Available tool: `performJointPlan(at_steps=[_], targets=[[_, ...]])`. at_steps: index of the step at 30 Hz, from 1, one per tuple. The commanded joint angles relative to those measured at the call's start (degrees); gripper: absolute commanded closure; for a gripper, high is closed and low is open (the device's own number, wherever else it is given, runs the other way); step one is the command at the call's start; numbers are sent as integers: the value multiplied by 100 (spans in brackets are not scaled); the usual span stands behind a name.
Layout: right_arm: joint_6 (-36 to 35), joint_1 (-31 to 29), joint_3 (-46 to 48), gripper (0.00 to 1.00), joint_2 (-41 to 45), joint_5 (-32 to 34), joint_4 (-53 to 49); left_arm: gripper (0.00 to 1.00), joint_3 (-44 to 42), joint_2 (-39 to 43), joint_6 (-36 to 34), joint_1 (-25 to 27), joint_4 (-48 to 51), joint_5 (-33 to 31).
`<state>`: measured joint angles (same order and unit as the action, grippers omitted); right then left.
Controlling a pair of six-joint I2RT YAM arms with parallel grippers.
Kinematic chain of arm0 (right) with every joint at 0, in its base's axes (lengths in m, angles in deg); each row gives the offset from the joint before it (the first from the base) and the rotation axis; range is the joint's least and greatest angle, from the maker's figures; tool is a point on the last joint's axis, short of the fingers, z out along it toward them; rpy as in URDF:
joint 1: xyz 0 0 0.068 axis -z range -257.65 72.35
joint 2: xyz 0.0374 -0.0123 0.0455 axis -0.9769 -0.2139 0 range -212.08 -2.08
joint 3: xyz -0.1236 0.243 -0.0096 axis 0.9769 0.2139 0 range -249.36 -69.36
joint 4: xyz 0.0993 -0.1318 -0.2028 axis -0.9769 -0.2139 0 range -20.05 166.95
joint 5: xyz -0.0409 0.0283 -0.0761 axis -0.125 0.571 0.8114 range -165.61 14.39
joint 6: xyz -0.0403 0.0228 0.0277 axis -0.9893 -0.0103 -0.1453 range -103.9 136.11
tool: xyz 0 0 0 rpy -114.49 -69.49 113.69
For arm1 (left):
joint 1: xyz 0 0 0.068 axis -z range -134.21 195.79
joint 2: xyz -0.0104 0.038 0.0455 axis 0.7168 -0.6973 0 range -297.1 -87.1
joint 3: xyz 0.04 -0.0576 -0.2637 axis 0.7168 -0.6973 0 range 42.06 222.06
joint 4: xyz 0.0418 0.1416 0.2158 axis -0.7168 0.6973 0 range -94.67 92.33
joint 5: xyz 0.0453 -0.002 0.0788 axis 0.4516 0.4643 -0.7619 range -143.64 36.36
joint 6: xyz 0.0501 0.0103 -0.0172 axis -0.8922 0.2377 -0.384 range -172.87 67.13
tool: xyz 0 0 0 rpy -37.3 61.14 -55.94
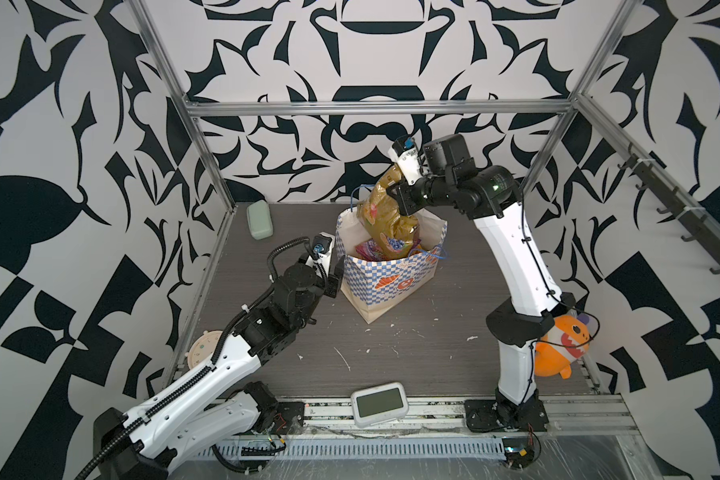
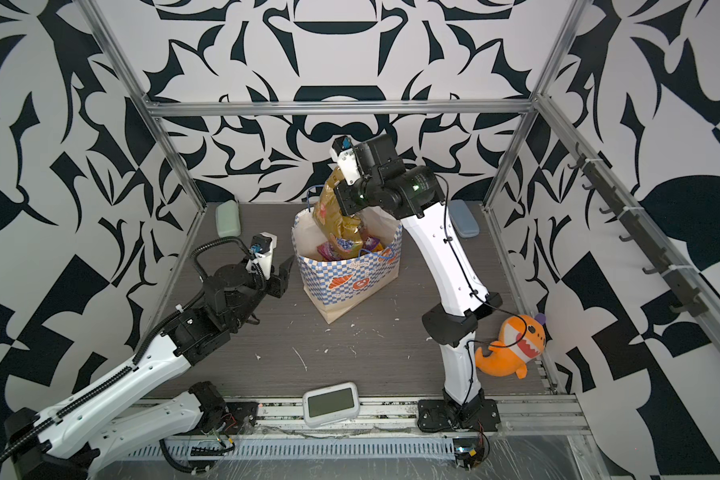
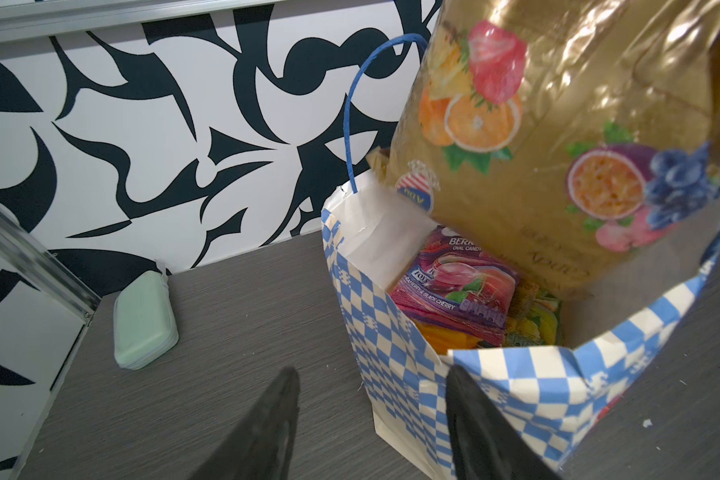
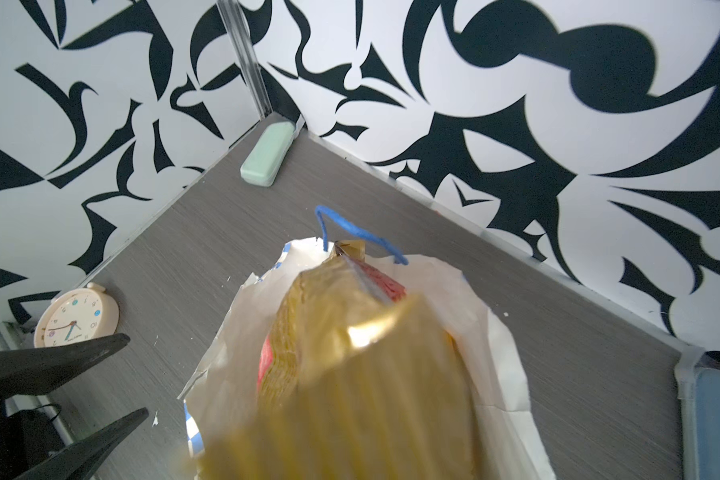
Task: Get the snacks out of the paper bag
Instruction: 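Lift the gold candy bag up out of the checkered bag with the right gripper, then carry the gold candy bag farther from the robot and drop it on the table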
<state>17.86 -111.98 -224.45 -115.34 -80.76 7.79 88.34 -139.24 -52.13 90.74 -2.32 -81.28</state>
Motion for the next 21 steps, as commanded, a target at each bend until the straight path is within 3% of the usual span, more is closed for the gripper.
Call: performJointPlan(at_steps=[1,11,21], targets=[[-62,151,-499,100,600,6,1174,41,161,70,145,-12,-97,76],[104,963,-585,100,913,-216,1632,41,156,134,240,-15,-95,155],[404,2219,-610,100,1167,-558,2105,40,136,64,269,-17,-165,204]])
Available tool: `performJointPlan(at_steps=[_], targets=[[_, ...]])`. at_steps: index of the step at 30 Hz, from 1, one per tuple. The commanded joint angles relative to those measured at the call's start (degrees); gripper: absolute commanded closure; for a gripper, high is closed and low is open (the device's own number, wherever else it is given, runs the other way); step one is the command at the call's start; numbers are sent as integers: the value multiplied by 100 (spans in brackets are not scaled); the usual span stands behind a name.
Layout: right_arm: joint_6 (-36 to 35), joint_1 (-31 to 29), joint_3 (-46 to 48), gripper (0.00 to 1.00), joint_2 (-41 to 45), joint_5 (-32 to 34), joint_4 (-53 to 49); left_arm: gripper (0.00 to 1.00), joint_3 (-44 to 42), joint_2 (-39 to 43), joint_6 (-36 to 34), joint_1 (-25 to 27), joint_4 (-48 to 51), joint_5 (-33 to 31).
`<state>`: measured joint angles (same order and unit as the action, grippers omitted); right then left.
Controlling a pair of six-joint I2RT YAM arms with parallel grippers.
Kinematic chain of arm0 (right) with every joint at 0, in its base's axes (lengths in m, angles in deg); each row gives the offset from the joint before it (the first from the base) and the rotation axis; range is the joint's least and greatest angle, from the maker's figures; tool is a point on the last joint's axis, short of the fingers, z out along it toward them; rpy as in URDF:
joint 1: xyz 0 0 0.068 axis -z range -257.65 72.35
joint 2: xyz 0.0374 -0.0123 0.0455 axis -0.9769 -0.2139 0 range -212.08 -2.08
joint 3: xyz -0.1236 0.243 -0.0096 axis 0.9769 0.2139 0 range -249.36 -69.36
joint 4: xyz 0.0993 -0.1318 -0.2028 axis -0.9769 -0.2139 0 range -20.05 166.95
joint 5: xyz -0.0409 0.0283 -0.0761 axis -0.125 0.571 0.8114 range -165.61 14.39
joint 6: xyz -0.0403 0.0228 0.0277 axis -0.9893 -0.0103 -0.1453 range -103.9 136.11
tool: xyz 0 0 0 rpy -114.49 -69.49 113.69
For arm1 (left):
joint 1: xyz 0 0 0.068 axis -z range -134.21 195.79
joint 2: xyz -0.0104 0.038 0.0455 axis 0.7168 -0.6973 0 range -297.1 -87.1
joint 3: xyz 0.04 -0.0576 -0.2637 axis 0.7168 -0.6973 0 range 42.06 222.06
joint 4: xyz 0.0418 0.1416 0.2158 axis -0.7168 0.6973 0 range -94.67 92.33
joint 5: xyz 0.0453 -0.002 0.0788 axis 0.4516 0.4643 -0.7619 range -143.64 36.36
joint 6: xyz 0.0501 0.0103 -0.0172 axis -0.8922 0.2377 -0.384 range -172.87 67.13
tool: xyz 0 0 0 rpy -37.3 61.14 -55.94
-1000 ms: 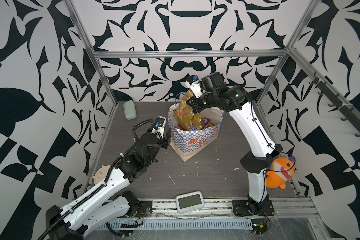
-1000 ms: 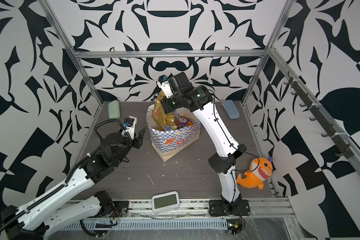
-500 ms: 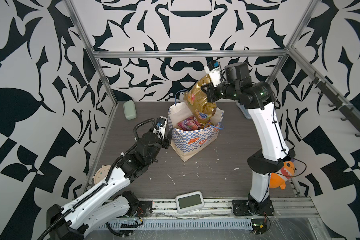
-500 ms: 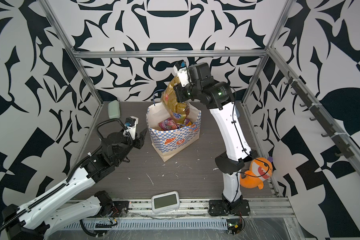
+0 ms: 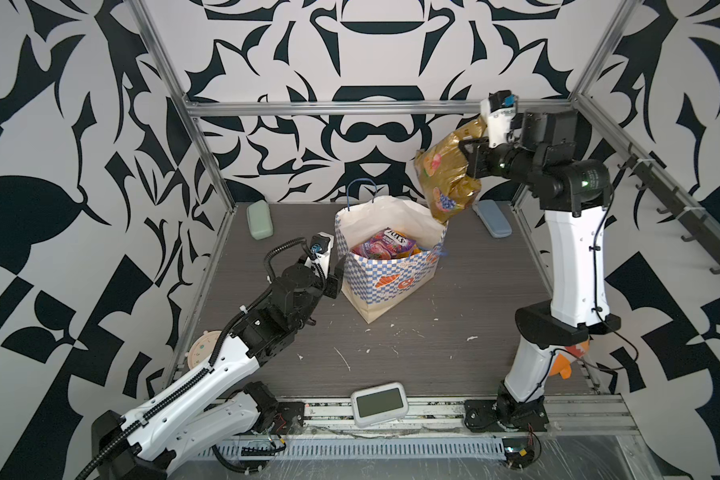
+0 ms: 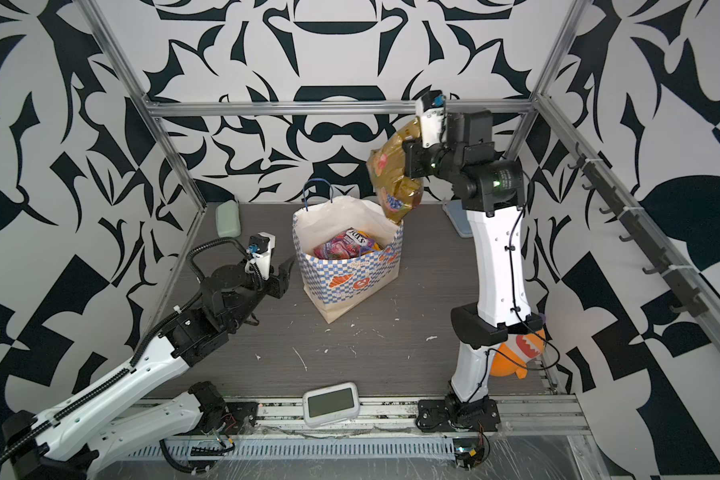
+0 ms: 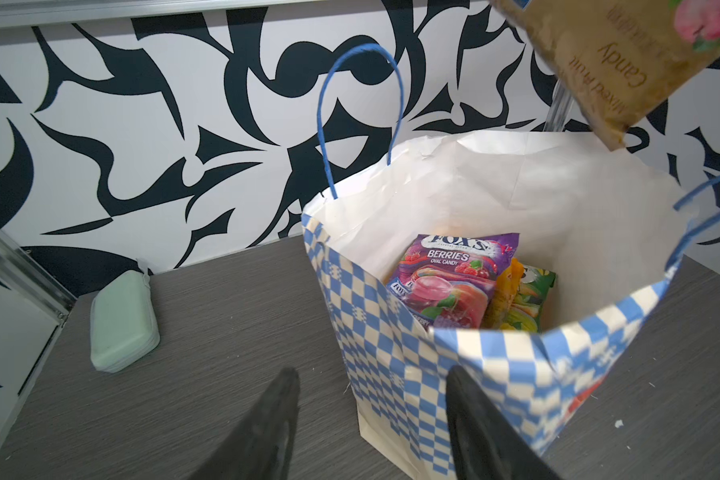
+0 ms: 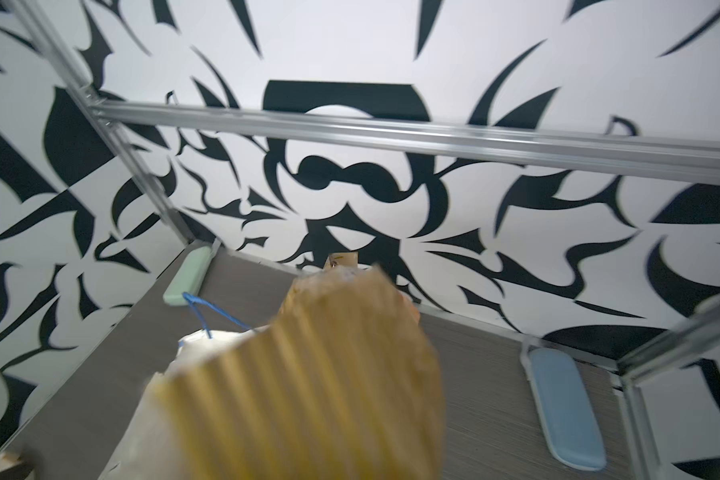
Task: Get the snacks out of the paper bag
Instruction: 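Carry the gold candy bag farther from the robot and drop it on the table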
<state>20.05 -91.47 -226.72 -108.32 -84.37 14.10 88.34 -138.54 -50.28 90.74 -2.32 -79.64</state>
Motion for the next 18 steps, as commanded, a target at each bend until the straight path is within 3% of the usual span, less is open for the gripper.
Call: performJointPlan(at_steps=[1,12,18], targets=[[194,210,-391,100,472,-238,1488,40,133,-15,78,-14,-180,52],[27,1027,449,100,537,113,1462,38,0,123,74,-16,-94,-34],[-257,1140,1943,100,986,801,2075,38,-14,40,85,-13,-121,-7]])
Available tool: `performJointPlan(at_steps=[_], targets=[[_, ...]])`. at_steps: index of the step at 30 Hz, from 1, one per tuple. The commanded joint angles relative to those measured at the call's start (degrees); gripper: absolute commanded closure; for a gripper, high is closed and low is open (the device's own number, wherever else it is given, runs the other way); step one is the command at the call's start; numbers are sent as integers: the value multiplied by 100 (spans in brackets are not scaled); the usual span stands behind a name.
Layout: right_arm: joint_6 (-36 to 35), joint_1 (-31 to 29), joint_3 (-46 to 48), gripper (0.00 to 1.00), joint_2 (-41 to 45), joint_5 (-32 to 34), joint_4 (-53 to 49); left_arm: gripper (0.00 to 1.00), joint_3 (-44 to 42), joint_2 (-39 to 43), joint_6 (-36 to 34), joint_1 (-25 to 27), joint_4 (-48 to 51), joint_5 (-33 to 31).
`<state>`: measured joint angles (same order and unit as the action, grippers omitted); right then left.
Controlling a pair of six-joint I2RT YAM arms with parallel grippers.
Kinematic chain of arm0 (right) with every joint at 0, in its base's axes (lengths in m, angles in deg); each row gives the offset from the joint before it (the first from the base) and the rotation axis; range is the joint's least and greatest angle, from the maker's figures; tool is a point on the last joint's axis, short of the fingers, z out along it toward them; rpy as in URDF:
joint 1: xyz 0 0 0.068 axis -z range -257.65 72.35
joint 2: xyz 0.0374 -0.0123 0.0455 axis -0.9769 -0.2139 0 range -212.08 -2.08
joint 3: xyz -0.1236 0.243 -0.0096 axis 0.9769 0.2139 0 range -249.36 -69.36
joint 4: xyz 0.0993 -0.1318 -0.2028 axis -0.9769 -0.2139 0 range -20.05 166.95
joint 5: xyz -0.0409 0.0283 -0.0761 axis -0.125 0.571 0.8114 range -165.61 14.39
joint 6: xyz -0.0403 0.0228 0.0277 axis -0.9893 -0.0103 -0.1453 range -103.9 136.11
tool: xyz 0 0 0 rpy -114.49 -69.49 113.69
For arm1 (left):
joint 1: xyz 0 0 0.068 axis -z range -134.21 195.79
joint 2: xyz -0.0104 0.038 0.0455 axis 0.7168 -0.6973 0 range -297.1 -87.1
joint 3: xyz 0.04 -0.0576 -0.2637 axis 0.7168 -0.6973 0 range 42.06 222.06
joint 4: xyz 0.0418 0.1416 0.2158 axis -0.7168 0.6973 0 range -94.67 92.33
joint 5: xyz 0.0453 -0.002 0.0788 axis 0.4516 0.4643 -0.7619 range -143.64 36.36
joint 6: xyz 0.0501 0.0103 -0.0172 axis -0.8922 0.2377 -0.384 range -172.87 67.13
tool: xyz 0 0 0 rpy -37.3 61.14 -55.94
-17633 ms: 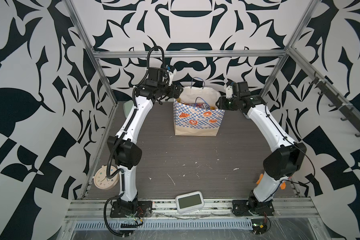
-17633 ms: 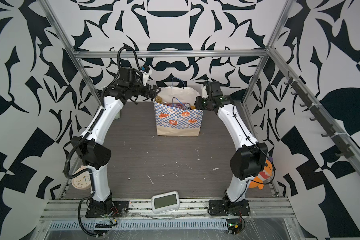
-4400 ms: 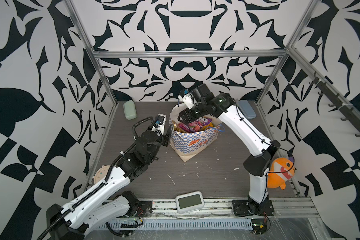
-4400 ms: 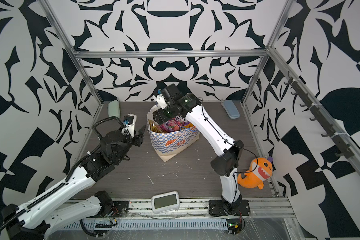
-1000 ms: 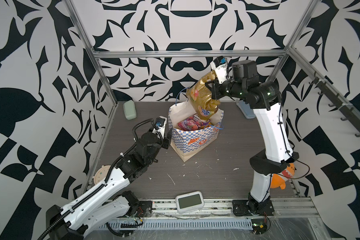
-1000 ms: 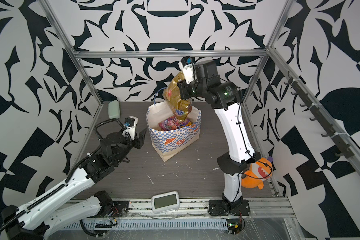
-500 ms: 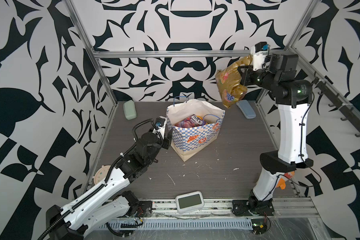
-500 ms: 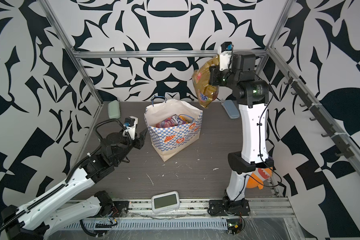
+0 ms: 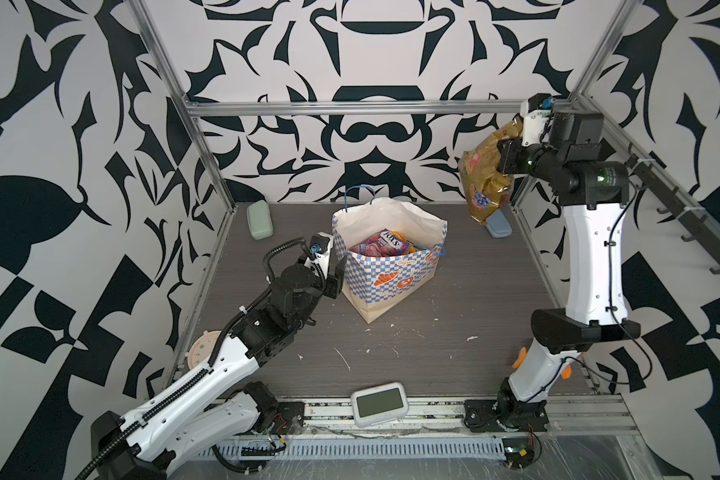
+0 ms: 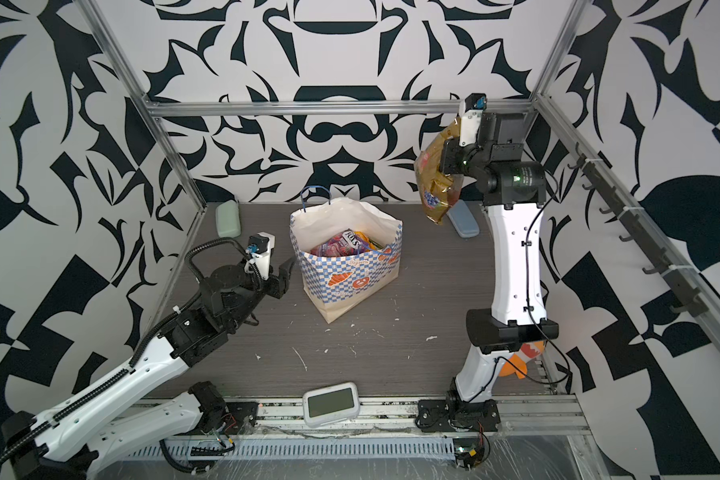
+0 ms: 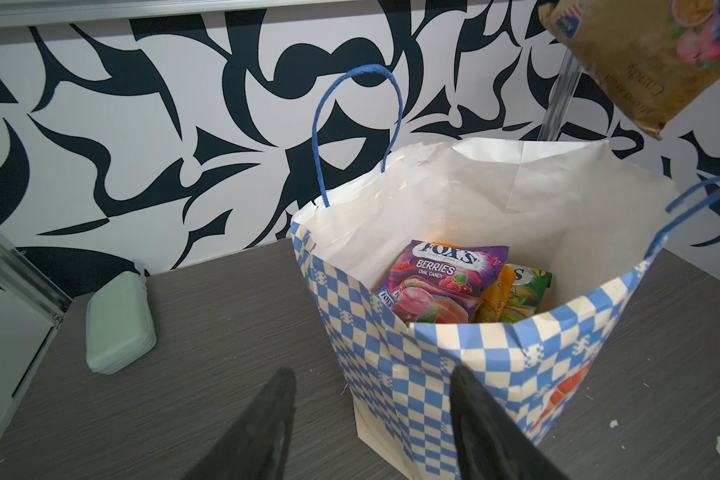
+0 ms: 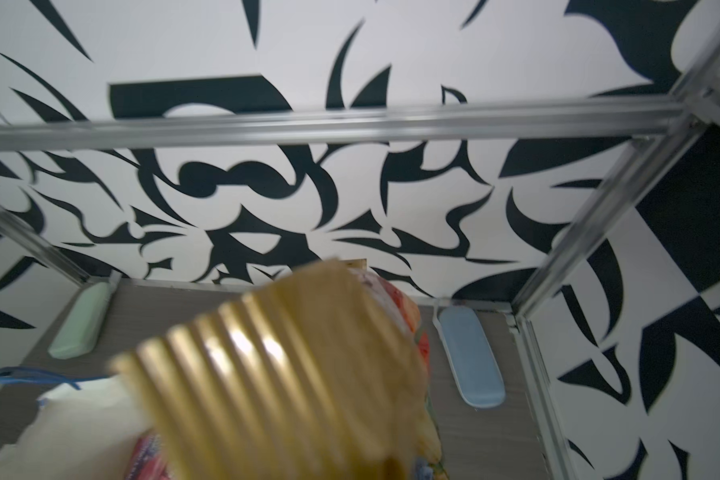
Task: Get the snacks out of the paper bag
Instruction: 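Carry the gold candy bag farther from the robot and drop it on the table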
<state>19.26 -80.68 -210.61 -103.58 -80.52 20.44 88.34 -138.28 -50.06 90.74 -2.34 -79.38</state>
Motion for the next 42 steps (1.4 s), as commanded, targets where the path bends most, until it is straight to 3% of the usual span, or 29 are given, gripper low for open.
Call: performJointPlan(at_steps=[1,8,17,29,34,35,37,42], targets=[[-234,90,639,100,598,481,1564,38,-9,-10,65,-12,-119,-34],[-253,363,2790,100,970,641,2755,37,-71,-103,92,-14,-120,7],[-525,503,3803,100,593,1031,3727,35,-244,132,65,-13,59,-56],[-729,503,3741,100,-637,1438,4127,34,-245,206,10,-17,224,-74],[-335,500,3302,100,-1216,1073,4176,34,-262,214,55,-12,215,-78],[-264,496,3255,95,-1293,931,4167,34,-261,222,76,-12,231,-73],[-65,463,3267,72,-1404,623,4284,34,-286,255,129,-17,244,-77],[592,274,3295,58,-1504,58,4582,34,-298,335,192,-12,310,-85]])
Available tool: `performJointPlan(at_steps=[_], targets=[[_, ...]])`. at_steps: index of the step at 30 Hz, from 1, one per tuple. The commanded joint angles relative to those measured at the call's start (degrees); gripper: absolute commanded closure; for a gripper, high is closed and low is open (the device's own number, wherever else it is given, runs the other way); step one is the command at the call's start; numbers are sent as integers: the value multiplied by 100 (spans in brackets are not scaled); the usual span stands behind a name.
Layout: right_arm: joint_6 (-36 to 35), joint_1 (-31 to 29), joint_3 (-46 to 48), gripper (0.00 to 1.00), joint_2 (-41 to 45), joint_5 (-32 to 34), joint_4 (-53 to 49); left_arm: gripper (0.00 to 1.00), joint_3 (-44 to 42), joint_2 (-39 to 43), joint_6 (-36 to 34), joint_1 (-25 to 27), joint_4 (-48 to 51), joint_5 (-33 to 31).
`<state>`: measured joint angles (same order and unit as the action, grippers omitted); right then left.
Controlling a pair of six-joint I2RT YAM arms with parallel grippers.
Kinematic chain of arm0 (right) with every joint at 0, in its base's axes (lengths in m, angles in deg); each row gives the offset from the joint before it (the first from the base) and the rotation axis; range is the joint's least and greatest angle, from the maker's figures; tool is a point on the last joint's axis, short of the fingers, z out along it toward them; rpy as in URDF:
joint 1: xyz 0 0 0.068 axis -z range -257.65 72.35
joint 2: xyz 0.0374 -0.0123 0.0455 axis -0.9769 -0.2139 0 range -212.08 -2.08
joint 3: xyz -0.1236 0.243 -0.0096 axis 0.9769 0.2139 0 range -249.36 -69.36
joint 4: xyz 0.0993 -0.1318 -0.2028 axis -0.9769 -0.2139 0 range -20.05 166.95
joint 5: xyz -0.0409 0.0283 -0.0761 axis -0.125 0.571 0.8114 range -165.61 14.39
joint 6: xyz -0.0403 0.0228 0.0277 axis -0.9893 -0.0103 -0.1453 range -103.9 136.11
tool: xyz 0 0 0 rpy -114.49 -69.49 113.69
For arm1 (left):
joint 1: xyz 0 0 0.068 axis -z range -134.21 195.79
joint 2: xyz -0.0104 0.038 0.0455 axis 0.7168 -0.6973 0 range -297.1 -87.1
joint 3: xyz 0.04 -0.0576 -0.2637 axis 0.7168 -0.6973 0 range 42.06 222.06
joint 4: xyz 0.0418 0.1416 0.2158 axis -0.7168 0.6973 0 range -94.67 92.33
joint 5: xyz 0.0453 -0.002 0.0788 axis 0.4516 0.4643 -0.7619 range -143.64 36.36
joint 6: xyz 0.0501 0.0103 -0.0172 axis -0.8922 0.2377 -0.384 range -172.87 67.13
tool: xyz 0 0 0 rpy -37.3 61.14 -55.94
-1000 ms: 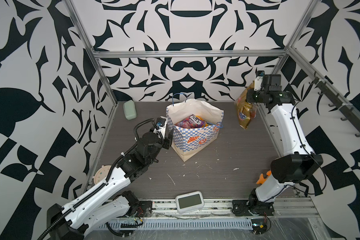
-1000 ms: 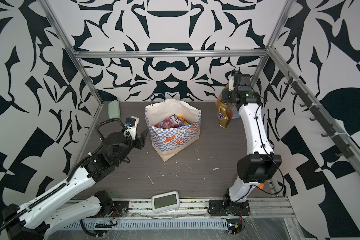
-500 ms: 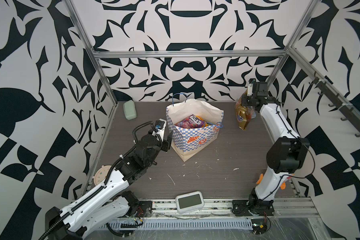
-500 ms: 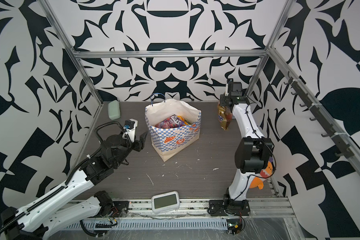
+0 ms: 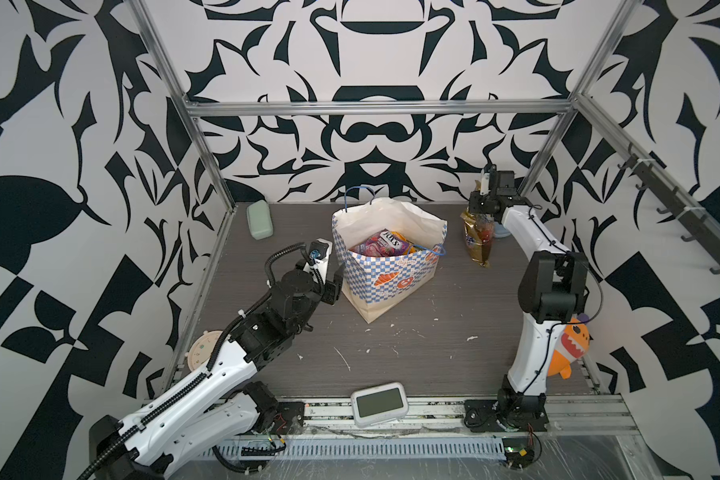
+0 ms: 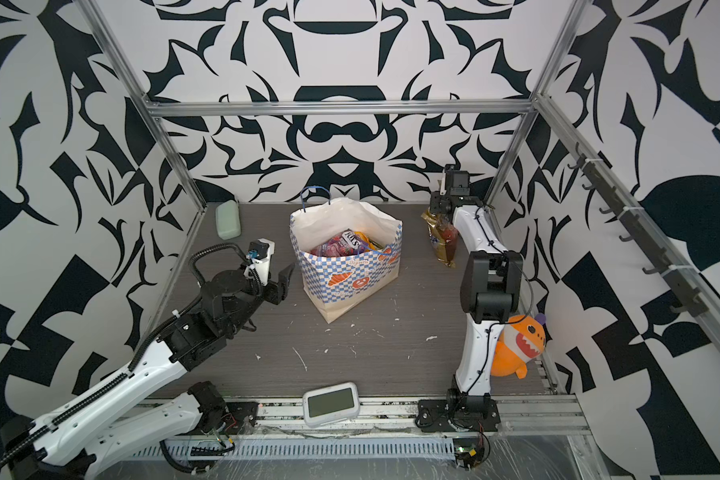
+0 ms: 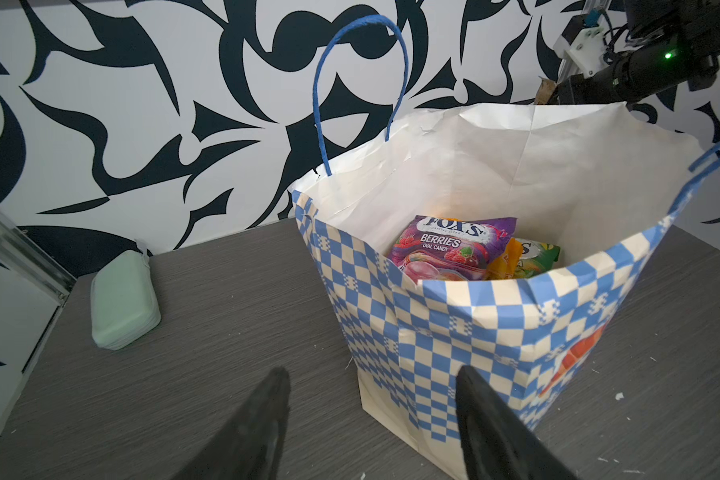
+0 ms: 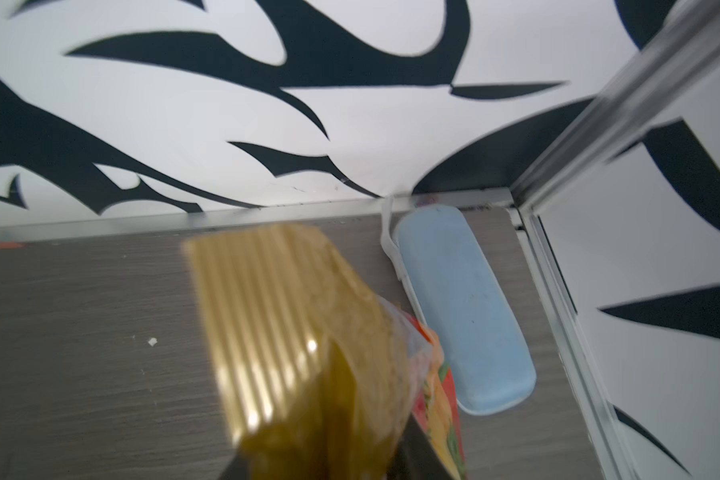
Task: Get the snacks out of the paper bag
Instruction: 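Carry the gold candy bag farther from the robot and drop it on the table, then move the left gripper to the bag rim while the right gripper returns above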
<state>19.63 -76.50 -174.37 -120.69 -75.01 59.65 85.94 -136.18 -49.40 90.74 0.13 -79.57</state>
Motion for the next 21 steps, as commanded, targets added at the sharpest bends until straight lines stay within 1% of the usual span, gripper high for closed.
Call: performJointPlan(at_steps=[1,3,4,5,6,10,14,15,17,21], targets=[[803,-181,-449,57,160,-696,612,34,-62,134,147,-12,65,-69],[1164,-270,-652,54,95,-970,565,34,-41,136,175,-14,65,-69],[1299,-312,-769,50,61,-1073,555,34,-33,131,185,-19,52,-56],[1389,-334,-913,43,14,-1194,516,34,-23,119,191,-20,40,-44],[1520,-352,-1123,42,-59,-1323,429,34,-1,94,205,-15,39,-26],[1576,-377,-2019,42,-306,-1350,-138,33,118,-11,203,-15,133,27],[1376,-313,-2454,43,-380,-1270,-576,33,148,-66,185,-14,127,36],[1345,-287,-2421,42,-319,-1276,-639,33,156,-83,177,-18,123,45],[1263,-233,-1960,43,-3,-1262,-507,33,182,-126,159,-13,119,50],[1469,-44,-530,42,875,-1107,-182,33,244,-224,153,-12,127,92]])
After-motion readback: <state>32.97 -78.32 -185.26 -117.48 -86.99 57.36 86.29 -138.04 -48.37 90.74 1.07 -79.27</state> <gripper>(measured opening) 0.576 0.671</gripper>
